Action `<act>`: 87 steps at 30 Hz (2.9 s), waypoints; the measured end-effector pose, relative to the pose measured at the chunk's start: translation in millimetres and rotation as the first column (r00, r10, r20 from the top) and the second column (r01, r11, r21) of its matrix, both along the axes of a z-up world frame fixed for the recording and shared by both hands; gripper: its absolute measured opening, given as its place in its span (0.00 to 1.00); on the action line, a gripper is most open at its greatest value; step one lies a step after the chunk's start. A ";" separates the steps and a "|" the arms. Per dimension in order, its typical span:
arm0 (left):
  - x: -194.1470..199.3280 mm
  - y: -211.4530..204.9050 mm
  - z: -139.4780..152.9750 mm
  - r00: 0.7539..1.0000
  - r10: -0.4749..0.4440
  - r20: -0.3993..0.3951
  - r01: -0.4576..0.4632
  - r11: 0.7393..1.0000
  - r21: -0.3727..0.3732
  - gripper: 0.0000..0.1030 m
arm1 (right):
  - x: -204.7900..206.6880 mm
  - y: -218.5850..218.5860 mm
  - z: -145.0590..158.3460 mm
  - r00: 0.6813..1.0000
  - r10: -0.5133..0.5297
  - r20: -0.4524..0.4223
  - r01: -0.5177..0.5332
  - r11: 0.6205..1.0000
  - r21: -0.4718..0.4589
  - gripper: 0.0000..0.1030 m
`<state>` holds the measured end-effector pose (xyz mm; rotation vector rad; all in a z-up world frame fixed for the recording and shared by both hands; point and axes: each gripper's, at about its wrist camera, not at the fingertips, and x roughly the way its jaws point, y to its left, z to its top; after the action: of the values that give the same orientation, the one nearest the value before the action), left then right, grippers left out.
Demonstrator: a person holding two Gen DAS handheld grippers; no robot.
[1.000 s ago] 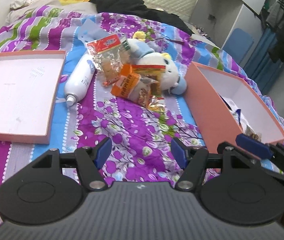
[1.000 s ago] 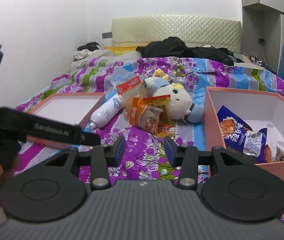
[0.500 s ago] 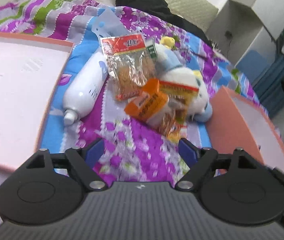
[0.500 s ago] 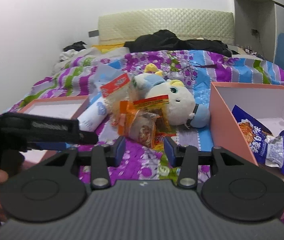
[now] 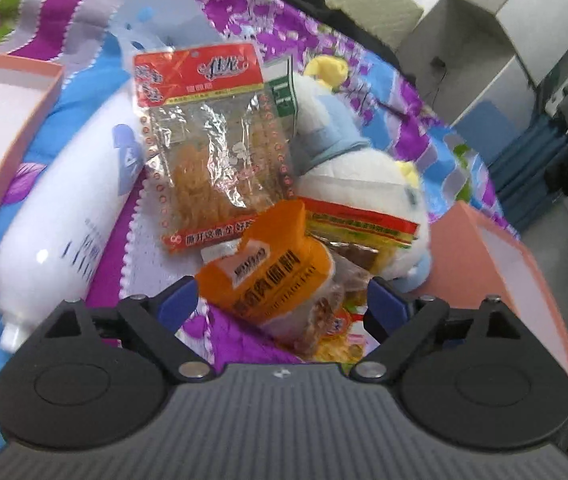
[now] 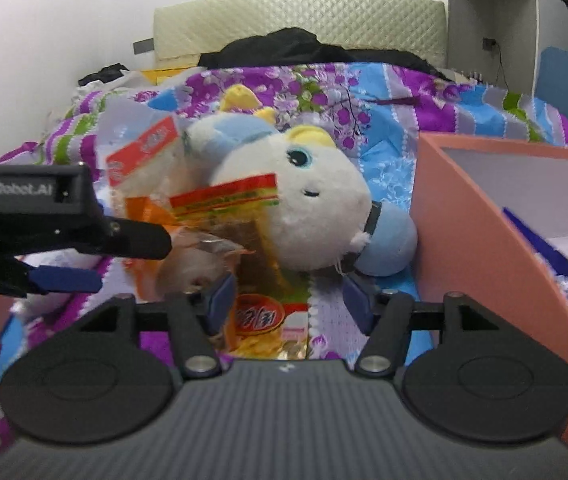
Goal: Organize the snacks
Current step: 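Grasp the orange-labelled clear bag with the left gripper while the right grasps a thin strip packet, then carry the orange-labelled bag and strip packet over the deep box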
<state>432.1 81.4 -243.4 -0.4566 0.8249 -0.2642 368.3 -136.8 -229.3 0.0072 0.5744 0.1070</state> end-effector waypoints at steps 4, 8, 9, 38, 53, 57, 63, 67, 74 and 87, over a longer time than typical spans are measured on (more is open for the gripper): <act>21.3 -9.0 -11.3 0.999 -0.047 -0.016 0.047 0.999 0.021 0.91 | 18.5 -3.9 -17.2 0.999 0.014 -0.033 -0.012 0.999 0.049 0.60; 31.9 -18.3 -17.3 0.996 -0.091 -0.004 0.091 0.994 0.058 0.91 | 30.9 -3.0 -26.0 0.997 0.053 -0.047 -0.049 0.995 0.088 0.59; 33.3 -20.3 -17.9 0.995 -0.099 -0.002 0.099 0.992 0.075 0.91 | 32.7 -3.3 -26.8 0.997 0.065 -0.042 -0.060 0.993 0.101 0.60; -43.6 -29.4 34.5 0.996 -0.085 0.034 0.077 0.979 0.186 0.75 | -41.8 -1.6 25.9 0.991 0.129 -0.035 -0.125 0.988 0.090 0.09; -147.6 -28.2 70.4 1.000 0.007 -0.008 -0.005 0.975 0.224 0.75 | -125.9 -13.9 72.7 0.994 0.099 -0.039 -0.099 0.995 0.021 0.09; -167.3 -26.6 77.5 0.999 0.038 -0.018 -0.033 0.976 0.215 0.74 | -140.2 -21.1 79.2 0.994 0.096 -0.044 -0.095 0.995 0.026 0.09; -198.6 -25.6 84.3 0.998 0.055 -0.024 -0.049 0.977 0.207 0.74 | -163.1 -28.7 84.5 0.992 0.109 -0.061 -0.107 0.994 0.032 0.09; -214.8 -28.0 88.4 0.998 0.057 -0.031 -0.049 0.975 0.216 0.74 | -180.1 -32.1 84.2 0.992 0.102 -0.078 -0.099 0.994 0.039 0.09; -232.4 -39.3 104.5 1.000 0.021 -0.012 -0.018 0.972 0.234 0.74 | -201.1 -37.5 87.9 0.992 0.082 -0.096 -0.077 0.995 0.059 0.09; -250.9 -58.3 145.1 1.000 0.002 0.027 -0.007 0.975 0.220 0.74 | -223.2 -49.6 122.0 0.996 0.077 -0.050 -0.073 0.995 0.065 0.09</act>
<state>181.1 23.1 -98.3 -0.2466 0.8169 -0.1716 145.2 -186.4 -107.3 0.0499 0.6241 0.1984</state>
